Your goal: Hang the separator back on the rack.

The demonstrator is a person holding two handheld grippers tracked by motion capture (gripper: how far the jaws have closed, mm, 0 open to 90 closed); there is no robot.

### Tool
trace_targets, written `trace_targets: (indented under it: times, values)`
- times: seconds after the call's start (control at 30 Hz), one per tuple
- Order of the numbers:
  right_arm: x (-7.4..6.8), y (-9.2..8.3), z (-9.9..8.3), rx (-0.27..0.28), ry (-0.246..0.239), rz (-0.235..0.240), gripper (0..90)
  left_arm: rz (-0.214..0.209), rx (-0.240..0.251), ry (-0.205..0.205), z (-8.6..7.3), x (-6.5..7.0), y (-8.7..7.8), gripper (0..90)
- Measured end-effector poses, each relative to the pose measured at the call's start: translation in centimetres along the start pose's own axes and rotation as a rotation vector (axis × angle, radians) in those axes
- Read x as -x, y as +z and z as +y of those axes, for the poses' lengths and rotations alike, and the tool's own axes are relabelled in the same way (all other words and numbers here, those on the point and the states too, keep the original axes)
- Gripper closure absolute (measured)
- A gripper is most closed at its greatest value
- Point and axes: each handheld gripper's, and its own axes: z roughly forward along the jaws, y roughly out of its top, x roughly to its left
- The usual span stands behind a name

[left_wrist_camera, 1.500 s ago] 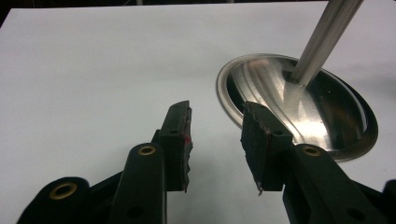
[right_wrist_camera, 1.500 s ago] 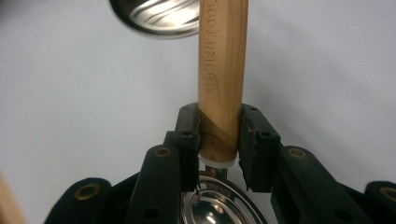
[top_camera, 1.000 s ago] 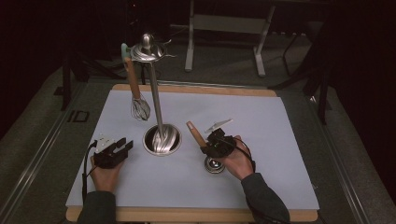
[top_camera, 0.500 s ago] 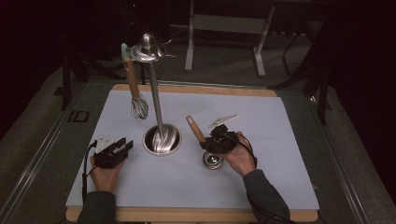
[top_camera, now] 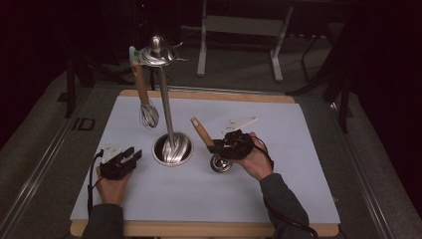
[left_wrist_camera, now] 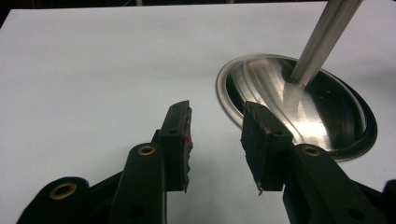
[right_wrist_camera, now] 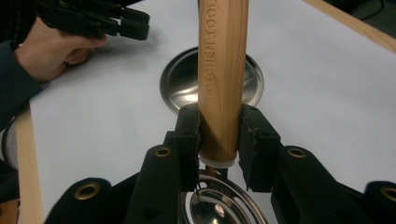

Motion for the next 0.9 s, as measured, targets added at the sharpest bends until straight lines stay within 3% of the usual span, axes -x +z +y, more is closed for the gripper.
trace_targets:
  times: [0.53,0.9]
  values:
    - [1.0,-0.7,1.6,0.131,0.004,0.105,70.8,0.000,0.001,-0.002,0.0,0.0,0.0,62.7]
    - [-0.1,-0.9,3.3,0.186,-0.033,0.128,70.8,0.000,0.003,-0.001,0.0,0.0,0.0,62.7]
